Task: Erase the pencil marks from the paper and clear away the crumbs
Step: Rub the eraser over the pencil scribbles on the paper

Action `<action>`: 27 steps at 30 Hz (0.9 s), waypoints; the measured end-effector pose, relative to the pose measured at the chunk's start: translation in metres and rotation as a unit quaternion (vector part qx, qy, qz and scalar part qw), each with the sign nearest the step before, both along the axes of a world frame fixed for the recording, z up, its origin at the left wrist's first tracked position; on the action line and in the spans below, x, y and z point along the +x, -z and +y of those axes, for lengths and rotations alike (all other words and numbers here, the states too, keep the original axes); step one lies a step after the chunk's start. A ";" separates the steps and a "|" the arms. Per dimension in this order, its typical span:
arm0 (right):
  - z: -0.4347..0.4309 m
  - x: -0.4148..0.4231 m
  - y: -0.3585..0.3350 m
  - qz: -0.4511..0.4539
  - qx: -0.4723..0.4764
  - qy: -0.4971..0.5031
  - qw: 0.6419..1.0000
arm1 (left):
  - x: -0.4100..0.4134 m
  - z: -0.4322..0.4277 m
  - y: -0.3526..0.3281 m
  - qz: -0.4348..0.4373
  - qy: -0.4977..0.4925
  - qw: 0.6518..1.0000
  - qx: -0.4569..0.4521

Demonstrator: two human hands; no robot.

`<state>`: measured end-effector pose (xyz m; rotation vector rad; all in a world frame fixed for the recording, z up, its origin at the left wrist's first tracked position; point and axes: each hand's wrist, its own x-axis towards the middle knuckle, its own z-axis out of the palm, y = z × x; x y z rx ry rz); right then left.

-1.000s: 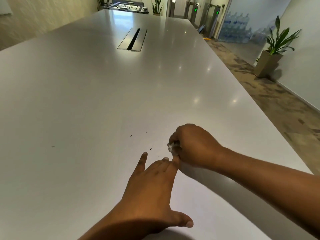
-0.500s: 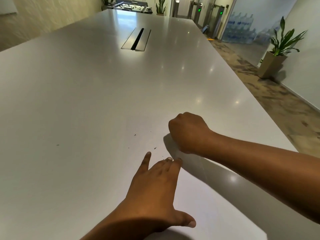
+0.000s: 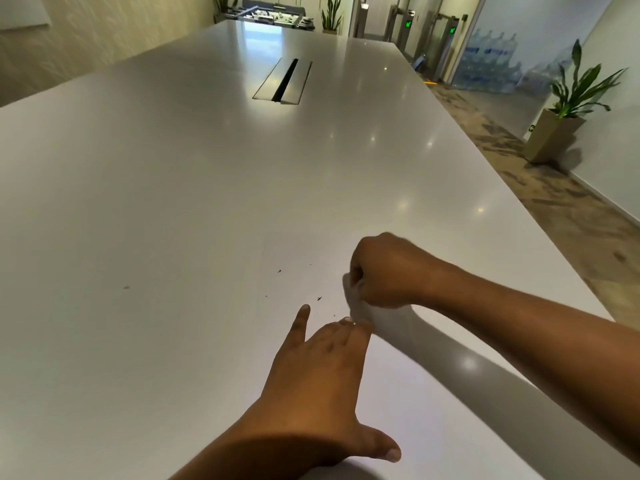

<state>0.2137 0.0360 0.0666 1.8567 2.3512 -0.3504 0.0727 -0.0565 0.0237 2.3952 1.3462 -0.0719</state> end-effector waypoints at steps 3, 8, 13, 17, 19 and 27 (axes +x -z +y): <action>0.008 0.006 -0.001 -0.018 0.040 0.008 0.999 | 0.001 0.001 0.002 0.008 0.001 1.000 -0.007; -0.002 -0.001 -0.019 0.049 -0.036 -0.008 0.998 | 0.001 0.002 0.000 0.008 0.002 1.000 -0.003; -0.009 0.003 -0.006 0.016 -0.051 0.027 0.998 | 0.001 0.001 0.001 0.013 0.003 1.000 0.005; -0.007 0.016 -0.012 -0.029 -0.075 0.066 0.995 | 0.001 0.002 -0.001 0.008 0.006 1.000 0.008; -0.007 0.019 -0.015 -0.057 -0.090 0.065 0.992 | 0.000 0.000 0.000 0.007 0.008 1.000 0.011; -0.014 0.026 -0.028 0.040 -0.005 -0.002 0.999 | 0.000 0.000 -0.001 0.007 0.010 1.000 0.012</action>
